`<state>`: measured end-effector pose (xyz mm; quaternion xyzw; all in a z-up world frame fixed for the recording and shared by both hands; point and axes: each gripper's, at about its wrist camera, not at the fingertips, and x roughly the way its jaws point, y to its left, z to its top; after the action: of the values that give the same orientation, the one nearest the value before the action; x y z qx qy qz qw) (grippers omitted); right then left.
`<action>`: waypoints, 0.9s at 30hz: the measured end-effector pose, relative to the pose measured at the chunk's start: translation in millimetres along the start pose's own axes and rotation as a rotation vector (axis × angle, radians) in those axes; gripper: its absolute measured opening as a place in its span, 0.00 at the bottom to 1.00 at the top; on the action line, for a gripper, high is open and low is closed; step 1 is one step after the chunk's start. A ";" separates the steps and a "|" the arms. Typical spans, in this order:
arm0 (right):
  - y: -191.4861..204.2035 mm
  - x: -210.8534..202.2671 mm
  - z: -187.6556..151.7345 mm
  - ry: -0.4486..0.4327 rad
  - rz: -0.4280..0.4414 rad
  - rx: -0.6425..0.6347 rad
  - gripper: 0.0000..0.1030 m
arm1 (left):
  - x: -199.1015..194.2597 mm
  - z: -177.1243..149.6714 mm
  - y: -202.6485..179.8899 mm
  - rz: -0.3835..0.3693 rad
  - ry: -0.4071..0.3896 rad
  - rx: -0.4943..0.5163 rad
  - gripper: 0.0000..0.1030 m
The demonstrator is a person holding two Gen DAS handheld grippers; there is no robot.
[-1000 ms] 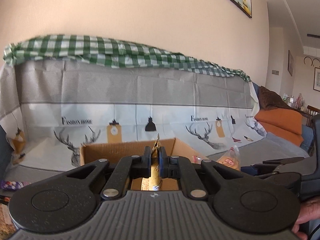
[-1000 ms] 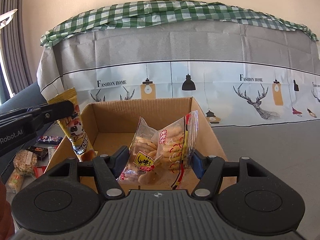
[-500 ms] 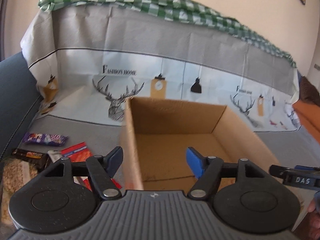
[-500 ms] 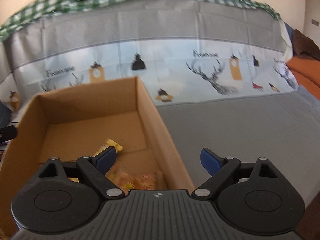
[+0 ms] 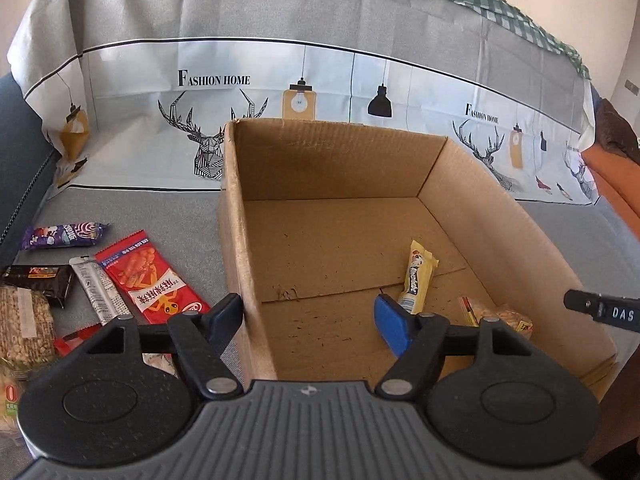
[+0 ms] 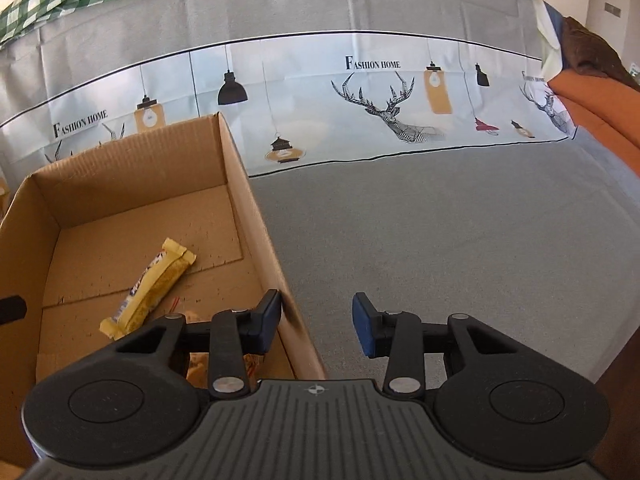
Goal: Organize snacks
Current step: 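Open the right tool to drop the cracker bag while the left tool releases the yellow bar, then move both open tools from the box back to the snack pile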
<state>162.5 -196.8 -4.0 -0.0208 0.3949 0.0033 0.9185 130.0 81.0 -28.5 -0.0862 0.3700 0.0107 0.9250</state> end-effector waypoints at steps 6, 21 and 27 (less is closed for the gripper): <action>-4.1 -3.6 -0.7 0.003 -0.021 -0.003 0.33 | 1.7 1.9 -4.3 -0.048 -0.001 -0.013 0.74; -4.1 -32.0 -1.2 -0.110 0.025 -0.013 0.49 | -19.2 -3.7 -11.8 -0.027 -0.113 0.020 0.76; 4.0 -43.3 -3.7 -0.150 0.047 -0.026 0.51 | -34.5 -11.4 -17.4 -0.065 -0.166 0.053 0.80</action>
<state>130.0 -192.6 24.7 -0.0230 0.3253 0.0316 0.9448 98.6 63.5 -10.2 -0.0722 0.2893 -0.0220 0.9543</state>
